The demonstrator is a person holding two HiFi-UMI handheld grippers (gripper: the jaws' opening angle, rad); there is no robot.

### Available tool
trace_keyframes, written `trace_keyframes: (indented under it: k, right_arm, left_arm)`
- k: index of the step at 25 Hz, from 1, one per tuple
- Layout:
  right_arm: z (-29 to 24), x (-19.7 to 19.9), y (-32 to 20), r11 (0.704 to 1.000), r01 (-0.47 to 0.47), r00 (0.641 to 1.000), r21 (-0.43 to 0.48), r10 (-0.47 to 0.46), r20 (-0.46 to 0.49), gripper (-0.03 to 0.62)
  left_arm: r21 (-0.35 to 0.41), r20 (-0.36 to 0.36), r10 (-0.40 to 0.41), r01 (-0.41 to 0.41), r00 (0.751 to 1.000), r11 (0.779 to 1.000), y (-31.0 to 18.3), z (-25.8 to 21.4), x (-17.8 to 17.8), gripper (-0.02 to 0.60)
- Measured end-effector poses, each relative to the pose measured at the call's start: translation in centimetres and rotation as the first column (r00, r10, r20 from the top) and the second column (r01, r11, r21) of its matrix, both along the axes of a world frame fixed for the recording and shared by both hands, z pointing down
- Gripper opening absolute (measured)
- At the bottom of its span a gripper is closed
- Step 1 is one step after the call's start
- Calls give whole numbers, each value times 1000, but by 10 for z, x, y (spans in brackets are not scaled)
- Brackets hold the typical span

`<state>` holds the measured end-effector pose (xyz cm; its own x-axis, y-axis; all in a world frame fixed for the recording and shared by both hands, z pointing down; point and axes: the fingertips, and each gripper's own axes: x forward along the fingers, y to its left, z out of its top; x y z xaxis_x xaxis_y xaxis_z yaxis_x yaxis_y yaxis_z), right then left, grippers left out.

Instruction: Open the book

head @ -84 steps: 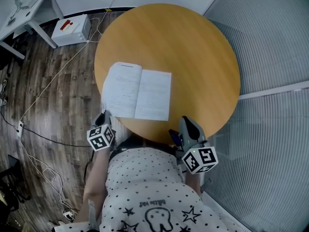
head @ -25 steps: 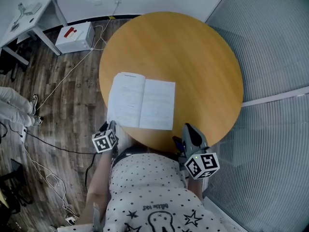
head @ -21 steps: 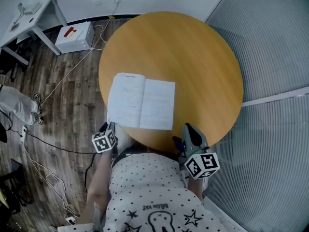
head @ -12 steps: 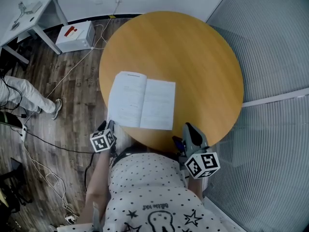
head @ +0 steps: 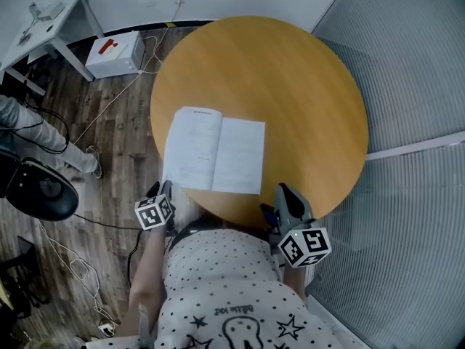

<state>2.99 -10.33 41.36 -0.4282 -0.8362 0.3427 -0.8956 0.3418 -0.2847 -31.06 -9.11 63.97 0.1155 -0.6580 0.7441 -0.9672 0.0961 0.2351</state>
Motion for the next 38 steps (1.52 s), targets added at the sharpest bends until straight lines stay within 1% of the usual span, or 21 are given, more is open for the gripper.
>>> trace_keyframes:
  k: [7, 14, 19, 25, 32, 38]
  right_arm:
    - [-5, 0, -2, 1000, 3, 1000, -3, -3, -3, 3]
    - [-5, 2, -3, 1000, -2, 1000, 2, 2, 1, 3]
    - [-5, 4, -2, 1000, -7, 1000, 3, 7, 3, 3]
    - [-3, 7, 2, 1000, -15, 1000, 6, 15, 6, 3]
    - [-6, 8, -1, 1000, -19, 1000, 7, 19, 3, 4]
    - [-6, 10, -4, 1000, -21, 1000, 11, 21, 1, 3]
  left_arm:
    - [28, -2, -9, 10, 1000, 1000, -6, -13, -3, 132]
    - [71, 13, -19, 18, 1000, 997, -13, -29, -7, 83]
    - [105, 35, -3, -1, 999, 994, -21, -43, -5, 50]
    - [144, 76, 25, -36, 997, 989, -27, -49, -3, 25]
    - [205, 109, 43, -65, 993, 977, -42, -72, 1, 11]
    - [292, 125, 39, -74, 991, 954, -58, -100, 6, 10]
